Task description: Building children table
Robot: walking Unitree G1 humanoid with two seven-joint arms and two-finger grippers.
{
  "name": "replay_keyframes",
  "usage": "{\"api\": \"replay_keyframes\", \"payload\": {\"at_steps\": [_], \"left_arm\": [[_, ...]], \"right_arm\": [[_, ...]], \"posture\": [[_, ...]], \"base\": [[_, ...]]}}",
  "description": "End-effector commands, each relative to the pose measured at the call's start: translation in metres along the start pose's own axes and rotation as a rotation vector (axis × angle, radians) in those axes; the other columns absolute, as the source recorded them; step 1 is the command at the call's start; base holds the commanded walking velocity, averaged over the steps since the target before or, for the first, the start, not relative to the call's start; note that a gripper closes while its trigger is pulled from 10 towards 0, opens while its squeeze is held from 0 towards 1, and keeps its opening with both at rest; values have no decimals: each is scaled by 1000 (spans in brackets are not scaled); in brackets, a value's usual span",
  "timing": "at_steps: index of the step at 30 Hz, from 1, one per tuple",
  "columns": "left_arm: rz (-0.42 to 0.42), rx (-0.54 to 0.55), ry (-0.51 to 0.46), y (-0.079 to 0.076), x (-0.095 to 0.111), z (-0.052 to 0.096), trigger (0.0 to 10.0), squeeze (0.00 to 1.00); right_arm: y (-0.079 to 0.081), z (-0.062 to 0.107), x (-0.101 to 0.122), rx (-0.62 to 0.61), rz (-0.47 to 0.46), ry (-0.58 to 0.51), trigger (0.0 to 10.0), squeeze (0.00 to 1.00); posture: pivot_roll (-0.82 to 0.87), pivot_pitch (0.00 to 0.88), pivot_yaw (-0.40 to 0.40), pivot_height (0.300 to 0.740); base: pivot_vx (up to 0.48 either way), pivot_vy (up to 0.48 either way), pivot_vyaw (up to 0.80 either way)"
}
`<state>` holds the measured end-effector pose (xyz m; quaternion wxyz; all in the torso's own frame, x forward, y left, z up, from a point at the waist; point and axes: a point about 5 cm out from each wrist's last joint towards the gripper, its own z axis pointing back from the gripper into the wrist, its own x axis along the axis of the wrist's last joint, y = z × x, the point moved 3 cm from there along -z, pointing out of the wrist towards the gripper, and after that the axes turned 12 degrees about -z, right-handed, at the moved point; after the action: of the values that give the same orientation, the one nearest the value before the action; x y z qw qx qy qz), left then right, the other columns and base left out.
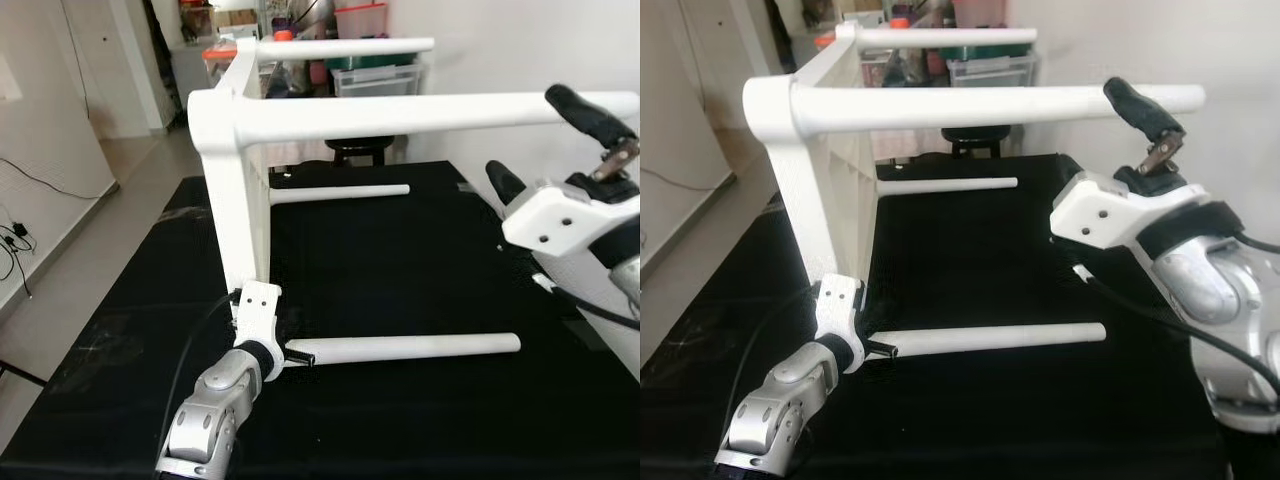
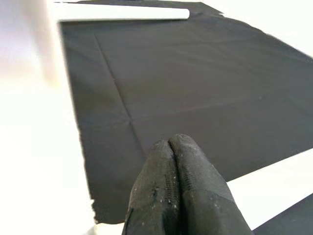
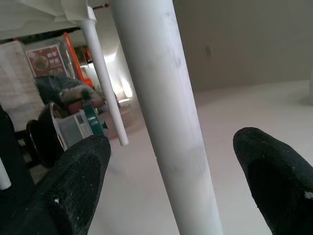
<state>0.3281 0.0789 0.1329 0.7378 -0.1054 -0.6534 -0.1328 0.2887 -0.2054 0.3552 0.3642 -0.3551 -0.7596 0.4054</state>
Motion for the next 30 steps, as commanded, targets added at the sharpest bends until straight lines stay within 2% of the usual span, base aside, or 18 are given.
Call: {"api": "replay_keyframes", "payload": {"at_steps": [1,5,8,12,24,25,26,27,30], "left_arm": [[15,2,15,-3,-3,-1,10000,0],[24,5,22,-10,-4,-2,10000,0],[5,31,73,-13,-12,-5,10000,0],[-25,85,132,-10,-23,-9,10000,0],[-38,162,146,-6,-25,-13,10000,0],[-34,177,146,-3,-26,-13,10000,0],[-34,177,146,-3,-26,-13,10000,0],[-39,190,145,-1,-26,-13,10000,0],[-116,233,109,4,-19,-13,10000,0]], "right_arm": [[6,-4,2,23,-19,-18,10000,0],[7,-10,2,33,-28,-26,10000,0],[10,-16,1,57,-40,-31,10000,0],[12,-23,1,73,-45,-38,10000,0],[9,-28,-8,75,-32,-4,10000,0],[8,-28,-10,75,-32,2,5137,0],[8,-28,-10,75,-32,2,5137,0],[7,-28,-11,73,-33,8,0,0],[5,-28,-13,71,-37,18,0,0]], "posture": [[-146,0,-8,740],[-143,0,-12,740],[-143,0,-19,740],[-144,0,-24,740],[-142,5,-36,740],[-146,5,-34,740],[-146,5,-34,740],[-148,4,-34,740],[-146,0,-33,740]], "base": [[0,0,0],[0,0,0],[0,0,0],[0,0,0],[0,0,0],[0,0,0],[0,0,0],[0,0,0],[0,0,0]]}}
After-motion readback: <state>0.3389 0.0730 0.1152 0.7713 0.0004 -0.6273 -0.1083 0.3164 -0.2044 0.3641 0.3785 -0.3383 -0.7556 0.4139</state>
